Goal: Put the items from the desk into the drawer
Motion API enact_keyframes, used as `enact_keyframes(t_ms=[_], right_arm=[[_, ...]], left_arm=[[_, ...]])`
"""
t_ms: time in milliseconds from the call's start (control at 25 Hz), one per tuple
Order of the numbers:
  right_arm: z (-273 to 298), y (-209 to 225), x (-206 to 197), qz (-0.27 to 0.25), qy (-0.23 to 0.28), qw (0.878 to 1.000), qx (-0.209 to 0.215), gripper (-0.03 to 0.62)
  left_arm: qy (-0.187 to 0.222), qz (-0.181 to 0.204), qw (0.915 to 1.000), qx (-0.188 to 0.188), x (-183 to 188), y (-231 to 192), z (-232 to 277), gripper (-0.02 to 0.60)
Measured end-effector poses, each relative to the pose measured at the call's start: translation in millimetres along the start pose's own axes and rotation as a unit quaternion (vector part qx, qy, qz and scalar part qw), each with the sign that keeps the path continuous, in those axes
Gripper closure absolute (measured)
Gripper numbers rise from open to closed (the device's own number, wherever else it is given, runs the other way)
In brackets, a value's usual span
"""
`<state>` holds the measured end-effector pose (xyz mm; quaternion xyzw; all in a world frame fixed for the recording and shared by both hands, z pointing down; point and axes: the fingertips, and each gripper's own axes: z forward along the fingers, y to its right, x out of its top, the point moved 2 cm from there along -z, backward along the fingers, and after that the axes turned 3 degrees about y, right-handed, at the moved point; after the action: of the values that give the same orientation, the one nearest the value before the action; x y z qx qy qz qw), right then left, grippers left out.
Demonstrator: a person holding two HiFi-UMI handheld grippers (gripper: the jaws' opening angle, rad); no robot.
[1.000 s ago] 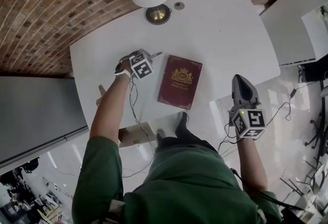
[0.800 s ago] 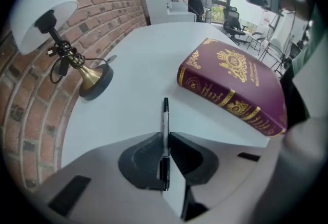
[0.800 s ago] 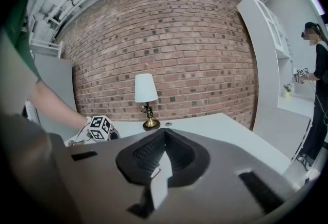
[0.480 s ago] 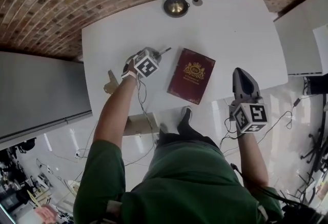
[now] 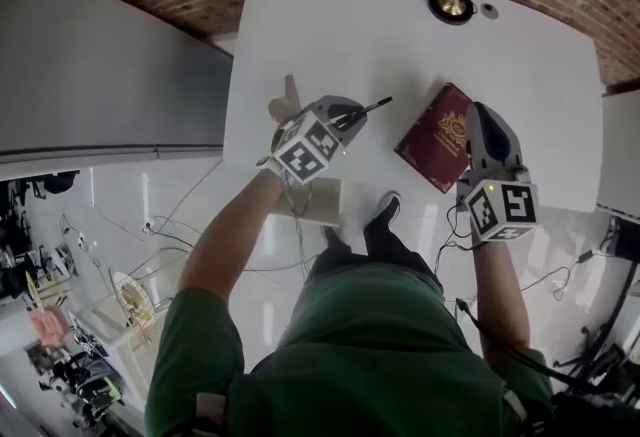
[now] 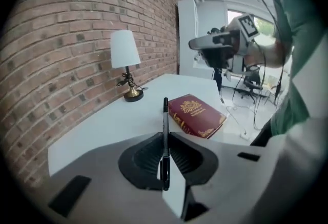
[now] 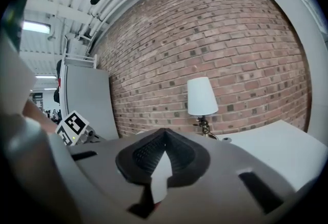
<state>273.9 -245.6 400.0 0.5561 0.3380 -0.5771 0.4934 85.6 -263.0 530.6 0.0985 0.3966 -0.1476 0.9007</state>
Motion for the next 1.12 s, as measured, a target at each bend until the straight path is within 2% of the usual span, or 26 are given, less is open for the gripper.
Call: enact_keyframes(t_ms=[160, 320, 520, 840, 1000, 1120], right_arm=[[12.2, -46.2, -5.7, -0.013, -0.008, 1.000, 0.022, 0.589], [13.5, -88.3, -9.7, -0.035, -0.012, 0.999, 0.030, 0.589], [7.5, -128.7, -8.7, -0.055, -0.019, 0.998, 0.033, 0.589], [-21.9, -179.9, -26.6, -0.086, -0.048, 0.995, 0.028, 0.590], [-44.1, -196.7, -32.6, -0.089, -0.055, 0.994, 0.013, 0.589], [-61.3, -206.0, -37.1, -0.084, -0.053, 0.995, -0.003, 0.589]], left_arm=[[0.056, -0.085, 0.9948, 0.006, -29.5, 7.7, -51.0, 0.543], [0.074, -0.127, 0.9892, 0.008, -70.6, 18.3, -95.4, 0.543], [0.074, -0.158, 0.9846, 0.014, -115.6, 31.2, -132.7, 0.542], [0.101, -0.177, 0.9786, -0.027, -164.6, 63.0, -148.4, 0.543], [0.090, -0.184, 0.9778, -0.044, -195.2, 83.5, -145.7, 0.543], [0.064, -0.188, 0.9784, -0.057, -227.5, 99.3, -136.0, 0.543]])
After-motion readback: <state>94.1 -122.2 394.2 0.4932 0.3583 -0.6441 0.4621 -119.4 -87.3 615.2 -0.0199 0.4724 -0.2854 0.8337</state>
